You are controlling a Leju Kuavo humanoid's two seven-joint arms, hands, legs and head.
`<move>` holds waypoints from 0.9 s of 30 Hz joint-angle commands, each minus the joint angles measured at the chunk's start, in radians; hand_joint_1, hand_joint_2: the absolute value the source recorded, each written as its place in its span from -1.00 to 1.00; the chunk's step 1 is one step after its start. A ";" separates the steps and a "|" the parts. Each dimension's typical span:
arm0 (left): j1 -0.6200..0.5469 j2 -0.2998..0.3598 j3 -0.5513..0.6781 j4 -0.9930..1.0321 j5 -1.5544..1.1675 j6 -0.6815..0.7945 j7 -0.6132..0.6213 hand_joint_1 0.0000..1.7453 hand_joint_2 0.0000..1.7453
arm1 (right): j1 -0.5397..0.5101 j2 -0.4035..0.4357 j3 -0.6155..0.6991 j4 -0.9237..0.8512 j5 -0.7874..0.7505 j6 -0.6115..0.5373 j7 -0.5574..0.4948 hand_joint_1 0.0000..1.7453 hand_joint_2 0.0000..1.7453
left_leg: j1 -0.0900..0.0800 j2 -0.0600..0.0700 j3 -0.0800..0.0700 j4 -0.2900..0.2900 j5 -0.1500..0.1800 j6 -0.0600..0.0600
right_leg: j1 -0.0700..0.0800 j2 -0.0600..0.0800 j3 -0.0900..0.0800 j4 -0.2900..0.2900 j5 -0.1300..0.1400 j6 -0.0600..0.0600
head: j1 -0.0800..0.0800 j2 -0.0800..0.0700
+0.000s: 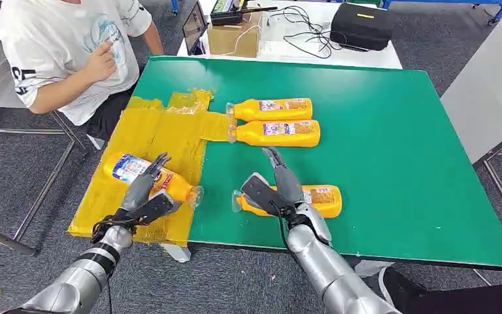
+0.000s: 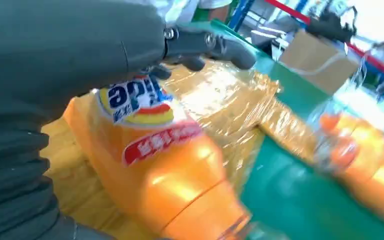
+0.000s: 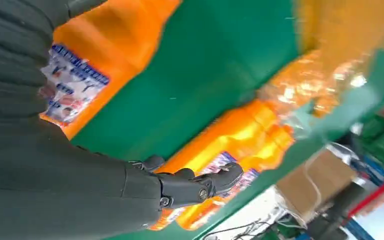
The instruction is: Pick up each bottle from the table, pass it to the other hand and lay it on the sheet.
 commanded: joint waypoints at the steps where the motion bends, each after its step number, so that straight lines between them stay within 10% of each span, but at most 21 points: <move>1: 0.089 -0.037 0.048 -0.251 0.292 -0.136 0.001 -1.00 1.00 | -0.026 -0.084 0.054 0.082 0.082 -0.055 0.056 -1.00 1.00 | 0.001 -0.001 0.001 0.001 -0.002 -0.001 | 0.001 -0.001 0.001 0.000 -0.002 -0.001 | 0.000 0.000; 27: 0.075 -0.144 0.137 -0.297 0.423 -0.312 0.001 -1.00 1.00 | 0.088 -0.143 -0.051 -0.152 0.199 -0.022 0.137 -1.00 1.00 | 0.000 -0.001 -0.004 0.002 -0.003 -0.001 | 0.001 -0.002 -0.003 0.001 -0.003 -0.001 | 0.000 0.000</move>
